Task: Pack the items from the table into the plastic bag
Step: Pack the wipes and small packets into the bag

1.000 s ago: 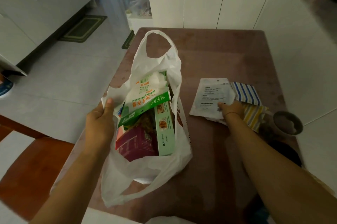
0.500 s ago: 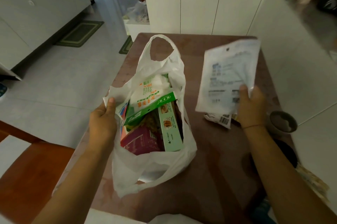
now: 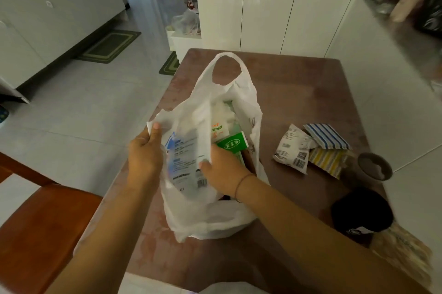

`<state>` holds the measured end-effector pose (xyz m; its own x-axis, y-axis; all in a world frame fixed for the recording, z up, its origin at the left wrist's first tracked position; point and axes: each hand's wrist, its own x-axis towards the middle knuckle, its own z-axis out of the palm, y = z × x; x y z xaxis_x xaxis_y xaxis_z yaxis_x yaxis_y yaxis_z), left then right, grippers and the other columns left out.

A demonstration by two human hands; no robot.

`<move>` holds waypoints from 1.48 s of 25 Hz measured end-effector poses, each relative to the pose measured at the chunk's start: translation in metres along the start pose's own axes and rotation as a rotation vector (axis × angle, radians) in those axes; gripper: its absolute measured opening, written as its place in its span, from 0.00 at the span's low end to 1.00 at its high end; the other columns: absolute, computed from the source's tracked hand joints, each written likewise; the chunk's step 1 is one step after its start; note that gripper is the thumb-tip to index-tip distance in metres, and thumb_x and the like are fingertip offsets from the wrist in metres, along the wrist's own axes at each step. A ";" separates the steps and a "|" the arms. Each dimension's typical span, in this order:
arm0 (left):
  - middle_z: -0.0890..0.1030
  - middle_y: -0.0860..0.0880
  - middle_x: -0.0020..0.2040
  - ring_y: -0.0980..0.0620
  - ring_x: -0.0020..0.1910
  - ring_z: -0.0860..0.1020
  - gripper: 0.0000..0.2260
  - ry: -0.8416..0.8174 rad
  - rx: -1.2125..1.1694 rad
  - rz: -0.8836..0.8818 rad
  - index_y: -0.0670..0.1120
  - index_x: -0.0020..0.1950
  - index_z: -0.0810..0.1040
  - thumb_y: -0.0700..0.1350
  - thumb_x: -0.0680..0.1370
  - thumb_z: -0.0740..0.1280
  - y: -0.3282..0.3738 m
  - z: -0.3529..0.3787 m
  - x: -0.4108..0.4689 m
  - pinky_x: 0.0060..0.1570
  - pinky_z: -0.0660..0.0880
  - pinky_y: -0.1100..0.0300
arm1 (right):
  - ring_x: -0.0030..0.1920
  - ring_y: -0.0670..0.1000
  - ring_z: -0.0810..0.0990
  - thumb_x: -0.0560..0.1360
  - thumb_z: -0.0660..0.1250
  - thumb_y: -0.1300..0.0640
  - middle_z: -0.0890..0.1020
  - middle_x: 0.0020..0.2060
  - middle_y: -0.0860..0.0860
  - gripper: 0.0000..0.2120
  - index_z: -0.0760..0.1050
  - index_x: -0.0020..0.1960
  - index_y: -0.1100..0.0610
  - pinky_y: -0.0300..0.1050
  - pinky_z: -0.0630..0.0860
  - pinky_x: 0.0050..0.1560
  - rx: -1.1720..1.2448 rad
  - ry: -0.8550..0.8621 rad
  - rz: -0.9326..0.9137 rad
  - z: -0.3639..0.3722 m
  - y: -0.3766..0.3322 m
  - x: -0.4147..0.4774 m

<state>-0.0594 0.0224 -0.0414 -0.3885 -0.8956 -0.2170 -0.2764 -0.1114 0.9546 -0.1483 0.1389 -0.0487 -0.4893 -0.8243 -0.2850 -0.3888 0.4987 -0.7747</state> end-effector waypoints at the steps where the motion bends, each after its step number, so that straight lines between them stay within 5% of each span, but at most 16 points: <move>1: 0.84 0.50 0.43 0.47 0.39 0.83 0.14 0.006 0.012 -0.017 0.54 0.47 0.79 0.58 0.78 0.57 0.001 0.001 -0.001 0.38 0.79 0.53 | 0.63 0.58 0.75 0.80 0.57 0.59 0.75 0.64 0.58 0.18 0.66 0.69 0.60 0.50 0.73 0.64 -0.018 -0.031 0.019 0.004 -0.003 0.007; 4: 0.83 0.49 0.45 0.46 0.40 0.83 0.15 0.016 0.061 -0.013 0.54 0.49 0.79 0.60 0.77 0.57 0.000 0.004 -0.003 0.40 0.80 0.48 | 0.59 0.57 0.77 0.79 0.60 0.54 0.77 0.61 0.58 0.18 0.67 0.67 0.60 0.52 0.76 0.60 -0.062 -0.024 0.044 0.010 -0.008 0.021; 8: 0.83 0.50 0.45 0.48 0.40 0.82 0.13 0.027 0.054 0.020 0.56 0.46 0.79 0.59 0.78 0.57 0.001 0.005 0.000 0.40 0.79 0.50 | 0.69 0.59 0.66 0.72 0.67 0.44 0.67 0.70 0.57 0.36 0.56 0.75 0.52 0.57 0.66 0.67 -0.550 0.475 -0.297 0.005 0.001 0.019; 10: 0.84 0.51 0.41 0.50 0.37 0.83 0.14 0.001 0.046 0.025 0.55 0.46 0.81 0.58 0.78 0.57 -0.002 0.006 0.001 0.37 0.78 0.54 | 0.76 0.60 0.48 0.74 0.62 0.40 0.54 0.77 0.55 0.35 0.54 0.76 0.49 0.62 0.46 0.75 -0.775 0.255 -0.433 0.009 0.008 0.019; 12: 0.85 0.51 0.36 0.50 0.34 0.83 0.15 -0.011 0.043 0.016 0.54 0.42 0.81 0.59 0.77 0.59 -0.003 0.008 0.001 0.34 0.77 0.56 | 0.77 0.60 0.39 0.77 0.55 0.38 0.46 0.78 0.52 0.32 0.53 0.76 0.48 0.60 0.35 0.74 -0.890 -0.019 -0.342 0.019 0.022 0.021; 15: 0.84 0.53 0.34 0.51 0.32 0.83 0.15 -0.010 0.051 0.012 0.55 0.40 0.80 0.60 0.76 0.59 -0.003 0.009 0.001 0.28 0.76 0.59 | 0.77 0.58 0.47 0.77 0.55 0.39 0.55 0.77 0.53 0.29 0.59 0.75 0.50 0.57 0.39 0.75 -0.617 0.008 -0.432 0.012 0.038 0.025; 17: 0.84 0.52 0.36 0.50 0.32 0.83 0.14 -0.001 0.081 -0.001 0.56 0.41 0.80 0.61 0.76 0.59 -0.003 0.010 0.002 0.28 0.76 0.59 | 0.70 0.54 0.66 0.77 0.59 0.46 0.71 0.68 0.54 0.21 0.71 0.66 0.54 0.49 0.59 0.73 -0.173 0.444 -0.587 -0.010 0.051 0.022; 20: 0.83 0.51 0.43 0.49 0.35 0.83 0.15 0.011 0.127 -0.028 0.56 0.49 0.79 0.62 0.76 0.57 -0.005 0.014 0.001 0.31 0.77 0.55 | 0.57 0.50 0.74 0.76 0.61 0.50 0.75 0.55 0.52 0.14 0.74 0.58 0.57 0.47 0.75 0.59 0.172 1.107 -0.145 -0.054 0.112 0.029; 22: 0.83 0.48 0.47 0.47 0.38 0.82 0.19 0.009 0.149 -0.028 0.52 0.57 0.78 0.61 0.77 0.56 -0.006 0.019 0.000 0.36 0.78 0.53 | 0.62 0.56 0.72 0.74 0.66 0.48 0.72 0.62 0.56 0.23 0.70 0.64 0.59 0.54 0.72 0.62 0.193 1.090 0.408 -0.075 0.168 0.041; 24: 0.82 0.47 0.49 0.45 0.39 0.82 0.20 0.028 0.177 -0.031 0.51 0.59 0.77 0.61 0.77 0.56 -0.006 0.022 0.000 0.37 0.78 0.51 | 0.66 0.60 0.70 0.72 0.69 0.46 0.70 0.68 0.59 0.32 0.65 0.69 0.59 0.56 0.69 0.66 0.285 0.923 0.722 -0.083 0.209 0.052; 32: 0.82 0.53 0.40 0.50 0.31 0.83 0.13 0.094 0.178 -0.078 0.57 0.45 0.77 0.61 0.76 0.57 -0.001 0.018 0.003 0.26 0.76 0.59 | 0.68 0.61 0.70 0.73 0.68 0.44 0.69 0.70 0.59 0.37 0.59 0.74 0.61 0.53 0.70 0.63 0.291 0.731 0.850 -0.080 0.244 0.090; 37: 0.83 0.54 0.41 0.51 0.32 0.83 0.11 0.090 0.125 -0.073 0.58 0.44 0.76 0.60 0.77 0.57 0.000 0.012 0.003 0.26 0.77 0.60 | 0.65 0.61 0.72 0.78 0.61 0.55 0.72 0.68 0.61 0.23 0.67 0.70 0.63 0.50 0.70 0.63 0.266 0.723 0.681 -0.092 0.222 0.081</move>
<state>-0.0713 0.0249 -0.0442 -0.2847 -0.9227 -0.2600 -0.4105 -0.1278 0.9029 -0.3461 0.2077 -0.1914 -0.9286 0.0136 -0.3708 0.2895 0.6516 -0.7011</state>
